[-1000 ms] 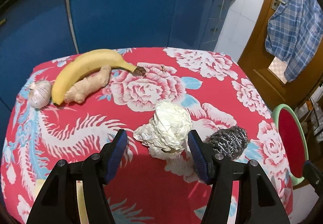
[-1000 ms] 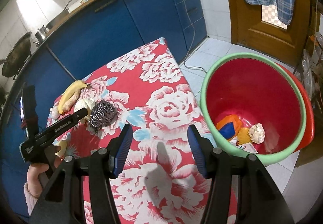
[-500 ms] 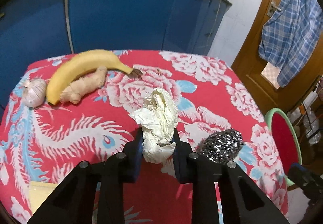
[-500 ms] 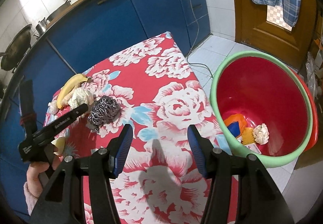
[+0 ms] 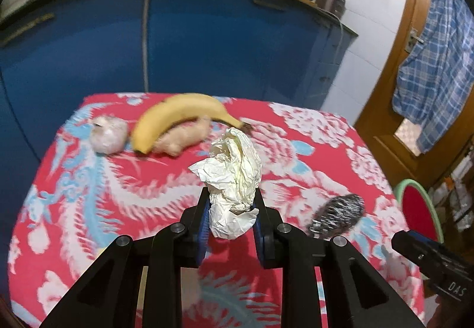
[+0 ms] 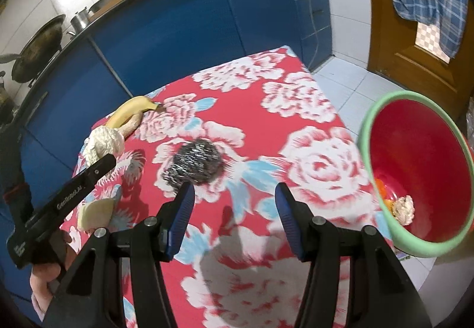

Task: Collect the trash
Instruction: 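Lower the right tool onto the steel wool scrubber and grasp it while the left holds the tissue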

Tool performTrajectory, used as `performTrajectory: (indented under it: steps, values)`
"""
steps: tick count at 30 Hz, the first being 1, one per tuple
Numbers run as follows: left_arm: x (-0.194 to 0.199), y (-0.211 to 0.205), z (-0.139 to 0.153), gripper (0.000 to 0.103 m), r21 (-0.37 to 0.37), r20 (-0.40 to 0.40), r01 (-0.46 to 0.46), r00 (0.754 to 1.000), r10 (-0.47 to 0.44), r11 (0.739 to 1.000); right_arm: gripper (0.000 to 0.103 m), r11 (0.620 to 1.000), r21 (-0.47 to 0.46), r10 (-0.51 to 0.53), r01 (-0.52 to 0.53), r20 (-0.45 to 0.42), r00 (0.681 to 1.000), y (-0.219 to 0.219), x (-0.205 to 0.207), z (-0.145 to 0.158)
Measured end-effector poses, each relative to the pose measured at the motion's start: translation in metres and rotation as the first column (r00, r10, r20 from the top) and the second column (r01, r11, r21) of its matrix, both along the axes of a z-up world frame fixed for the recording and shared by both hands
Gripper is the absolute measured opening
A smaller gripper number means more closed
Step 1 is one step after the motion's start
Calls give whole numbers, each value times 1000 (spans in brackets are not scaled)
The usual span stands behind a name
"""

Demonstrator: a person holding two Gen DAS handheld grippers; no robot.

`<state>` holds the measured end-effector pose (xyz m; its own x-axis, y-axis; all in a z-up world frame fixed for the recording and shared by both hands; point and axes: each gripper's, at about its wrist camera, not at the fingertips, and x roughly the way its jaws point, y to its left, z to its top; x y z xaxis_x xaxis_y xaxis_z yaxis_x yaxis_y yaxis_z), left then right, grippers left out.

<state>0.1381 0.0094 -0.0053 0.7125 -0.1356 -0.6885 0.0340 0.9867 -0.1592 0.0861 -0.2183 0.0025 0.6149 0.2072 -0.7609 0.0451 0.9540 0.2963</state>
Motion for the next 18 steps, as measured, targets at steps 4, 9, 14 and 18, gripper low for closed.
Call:
performTrajectory:
  steps: [4,9,14,18]
  values:
    - [0,10,-3,25,-7,9,-29,1000,29,1000,62,999,24,28,-28,-7,1000,17,15,-5]
    - [2,17,-8,25,-10,1,-49,999,49,999,62,999,2,42,-42,-18,999,35,31,-12]
    - [4,26,-11,25,-38,-12,-71,997,71,997,62,1000,0,26,-26,-38,999,44,47,-24]
    - [5,32,-14,25,-67,-25,-80,997,78,995,62,1000,-14,6,-7,-43,999,48,56,-31]
